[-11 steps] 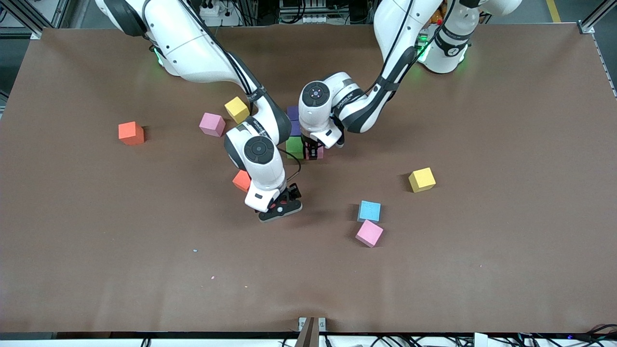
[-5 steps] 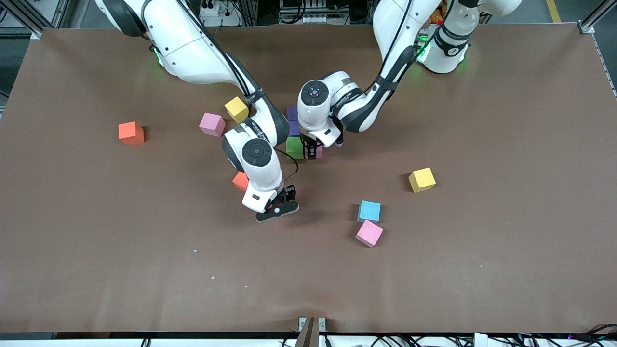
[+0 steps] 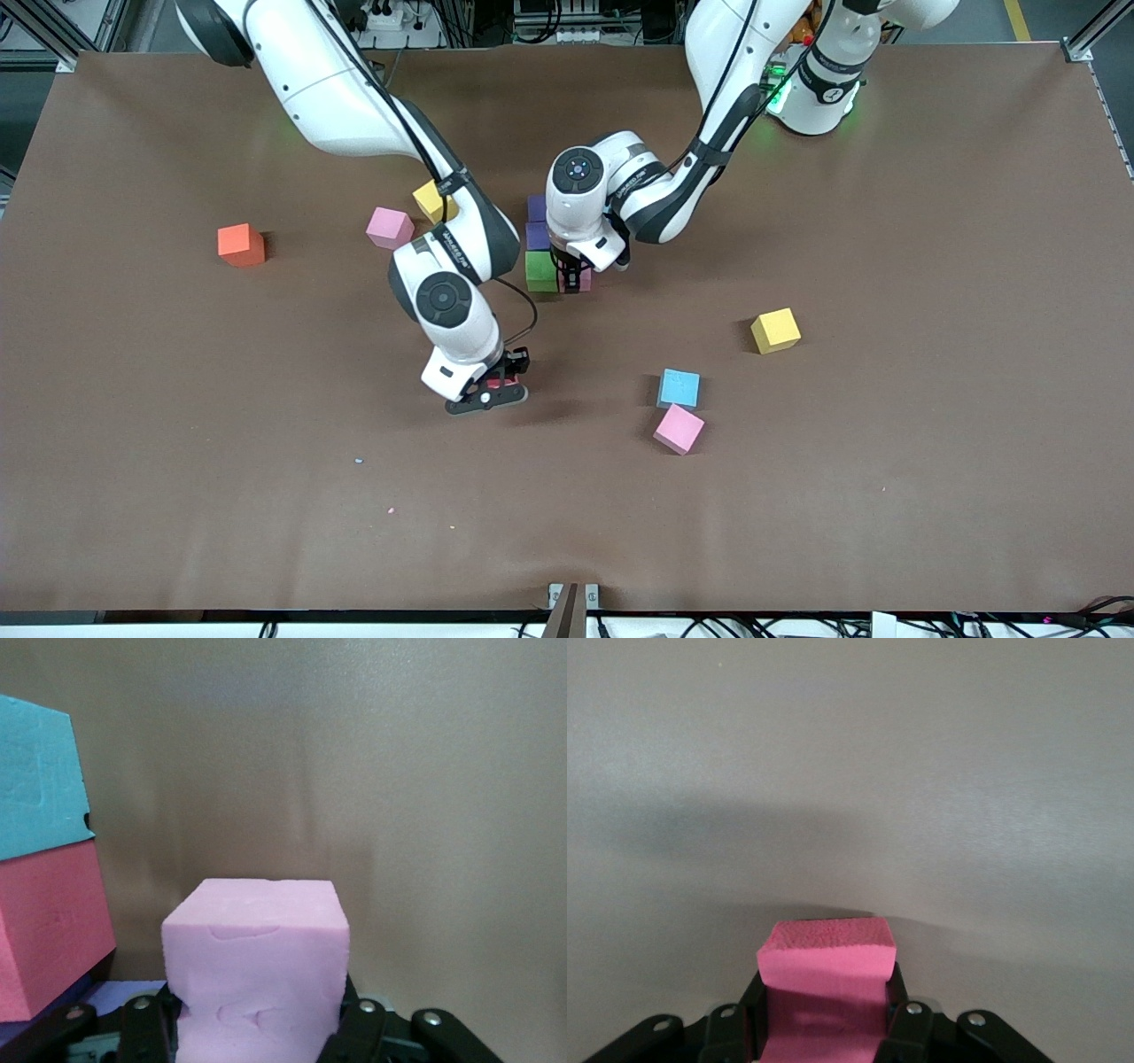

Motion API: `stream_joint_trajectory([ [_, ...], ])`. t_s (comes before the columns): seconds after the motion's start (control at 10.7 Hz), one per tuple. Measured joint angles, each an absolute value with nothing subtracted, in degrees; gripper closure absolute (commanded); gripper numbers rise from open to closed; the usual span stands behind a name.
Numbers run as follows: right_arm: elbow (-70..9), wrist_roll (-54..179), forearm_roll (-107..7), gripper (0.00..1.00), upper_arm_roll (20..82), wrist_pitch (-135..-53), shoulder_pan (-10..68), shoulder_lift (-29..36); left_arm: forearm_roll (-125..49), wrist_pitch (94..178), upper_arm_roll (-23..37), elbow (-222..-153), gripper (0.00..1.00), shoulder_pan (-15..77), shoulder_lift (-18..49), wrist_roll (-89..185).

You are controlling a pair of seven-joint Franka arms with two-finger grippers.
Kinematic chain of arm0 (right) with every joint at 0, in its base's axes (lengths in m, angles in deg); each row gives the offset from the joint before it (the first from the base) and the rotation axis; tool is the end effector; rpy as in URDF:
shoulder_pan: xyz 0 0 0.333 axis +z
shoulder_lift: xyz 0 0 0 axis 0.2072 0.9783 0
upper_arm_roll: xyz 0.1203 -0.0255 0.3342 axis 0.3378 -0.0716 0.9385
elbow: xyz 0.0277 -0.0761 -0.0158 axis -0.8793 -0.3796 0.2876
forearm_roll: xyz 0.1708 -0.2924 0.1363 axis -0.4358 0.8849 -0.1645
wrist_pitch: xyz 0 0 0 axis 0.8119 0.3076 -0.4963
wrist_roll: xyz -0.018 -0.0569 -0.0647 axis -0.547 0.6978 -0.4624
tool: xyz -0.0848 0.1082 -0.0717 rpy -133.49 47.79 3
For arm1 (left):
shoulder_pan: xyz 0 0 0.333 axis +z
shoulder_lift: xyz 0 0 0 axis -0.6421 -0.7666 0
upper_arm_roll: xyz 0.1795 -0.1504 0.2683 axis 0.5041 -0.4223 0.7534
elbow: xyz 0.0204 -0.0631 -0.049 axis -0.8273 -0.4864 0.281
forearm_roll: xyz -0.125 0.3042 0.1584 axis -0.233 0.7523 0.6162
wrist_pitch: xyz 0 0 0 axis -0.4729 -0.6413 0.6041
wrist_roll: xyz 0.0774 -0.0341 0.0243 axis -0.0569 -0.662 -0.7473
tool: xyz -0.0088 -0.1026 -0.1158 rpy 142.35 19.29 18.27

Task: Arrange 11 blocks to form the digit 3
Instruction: 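Place the magenta block below the green block with the right gripper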

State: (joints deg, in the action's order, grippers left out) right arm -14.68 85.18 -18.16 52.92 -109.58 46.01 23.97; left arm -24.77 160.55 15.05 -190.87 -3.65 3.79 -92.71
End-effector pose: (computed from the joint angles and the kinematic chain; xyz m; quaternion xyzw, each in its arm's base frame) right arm 0.6276 0.3865 0.2313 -0.9951 -0.0936 -0.0227 0.0238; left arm 0.4033 -0.5318 0.2009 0.6939 0.7192 -0.0323 0.0147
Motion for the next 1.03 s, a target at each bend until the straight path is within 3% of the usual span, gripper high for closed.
stream_joint_trajectory([
  [0.09, -14.66, 85.18, -18.53, 0.76, 52.94, -108.98, 45.96, 23.56, -24.77, 160.55, 15.05, -190.86, 0.84, -3.65, 3.75, -92.71],
  [0.19, -14.55, 85.18, -18.66, 0.77, 53.07, -107.56, 45.97, 23.25, -24.77, 160.55, 15.05, -190.86, 0.73, -3.65, 3.71, -92.71],
  [0.37, -14.51, 85.23, -18.87, 0.79, 53.21, -104.9, 45.97, 22.73, -24.49, 160.56, 15.05, -190.83, 0.0, -3.65, 3.62, -92.71],
  [0.75, -14.5, 85.3, -20.17, 0.79, 53.25, -104.39, 45.97, 22.13, -22.7, 160.57, 15.05, -190.7, 0.0, -3.65, 3.54, -92.71],
  [1.03, -14.51, 86.16, -20.69, 0.87, 53.37, -104.09, 46.03, 22.12, -22.66, 160.57, 15.04, -190.37, 0.0, -3.65, 3.64, -92.71],
])
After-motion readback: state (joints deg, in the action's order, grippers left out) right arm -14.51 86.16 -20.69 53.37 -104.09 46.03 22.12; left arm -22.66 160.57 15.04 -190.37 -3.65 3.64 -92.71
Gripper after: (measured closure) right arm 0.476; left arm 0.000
